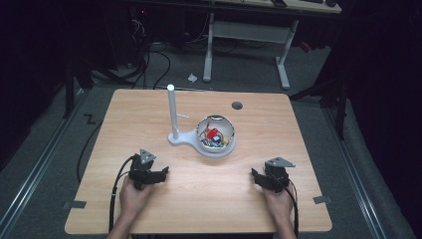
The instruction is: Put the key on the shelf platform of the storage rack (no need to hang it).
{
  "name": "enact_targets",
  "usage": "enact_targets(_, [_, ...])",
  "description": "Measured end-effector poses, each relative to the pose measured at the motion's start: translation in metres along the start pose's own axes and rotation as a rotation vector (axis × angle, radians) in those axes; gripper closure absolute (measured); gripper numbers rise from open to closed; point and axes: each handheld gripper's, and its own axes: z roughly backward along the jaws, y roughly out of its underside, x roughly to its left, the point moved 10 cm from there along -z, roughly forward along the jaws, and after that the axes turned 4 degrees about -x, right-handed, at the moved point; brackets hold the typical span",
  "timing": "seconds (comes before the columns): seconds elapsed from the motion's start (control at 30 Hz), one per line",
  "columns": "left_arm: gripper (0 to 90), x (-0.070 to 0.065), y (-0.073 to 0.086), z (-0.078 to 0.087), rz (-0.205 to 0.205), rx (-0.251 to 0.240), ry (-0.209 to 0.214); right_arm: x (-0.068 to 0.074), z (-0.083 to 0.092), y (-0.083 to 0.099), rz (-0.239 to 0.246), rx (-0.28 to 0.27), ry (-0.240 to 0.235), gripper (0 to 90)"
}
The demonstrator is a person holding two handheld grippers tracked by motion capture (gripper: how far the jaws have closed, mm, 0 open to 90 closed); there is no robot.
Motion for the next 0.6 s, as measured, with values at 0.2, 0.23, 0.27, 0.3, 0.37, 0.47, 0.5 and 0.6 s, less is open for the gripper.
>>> enact_targets(0.2, [21.1,0.0001,0.0,0.0,-0.001,0.0,0.0,-0.0001,-0.0001,0.0002,0.0,0.002,0.001,37.6])
enact_targets(0.23, [21.1,0.0001,0.0,0.0,-0.001,0.0,0.0,-0.0001,-0.0001,0.0002,0.0,0.002,0.001,37.6])
enact_targets(0.27, [21.1,0.0001,0.0,0.0,0.0,0.0,0.0,0.0,-0.0001,0.0002,0.0,0.002,0.0,37.5])
enact_targets(0.3, [21.1,0.0001,0.0,0.0,0.0,0.0,0.0,0.0,-0.0001,0.0002,0.0,0.002,0.0,37.5])
enact_targets(0.37, [21.1,0.0,0.0,0.0,0.0,0.0,0.0,0.0001,-0.0001,0.0003,-0.002,0.003,0.0,37.4])
enact_targets(0.47, [21.1,0.0001,-0.0002,-0.0002,-0.001,-0.001,0.0,0.0003,-0.0001,0.0003,-0.001,0.003,-0.001,37.0])
enact_targets(0.5, [21.2,0.0001,-0.0002,-0.0002,-0.001,-0.001,0.0,0.0003,-0.0001,0.0003,-0.001,0.003,-0.001,37.0])
enact_targets(0.6, [21.2,0.0001,-0.0004,-0.0005,-0.008,-0.003,0.004,0.0003,-0.0002,0.0003,0.0,0.003,-0.002,36.9])
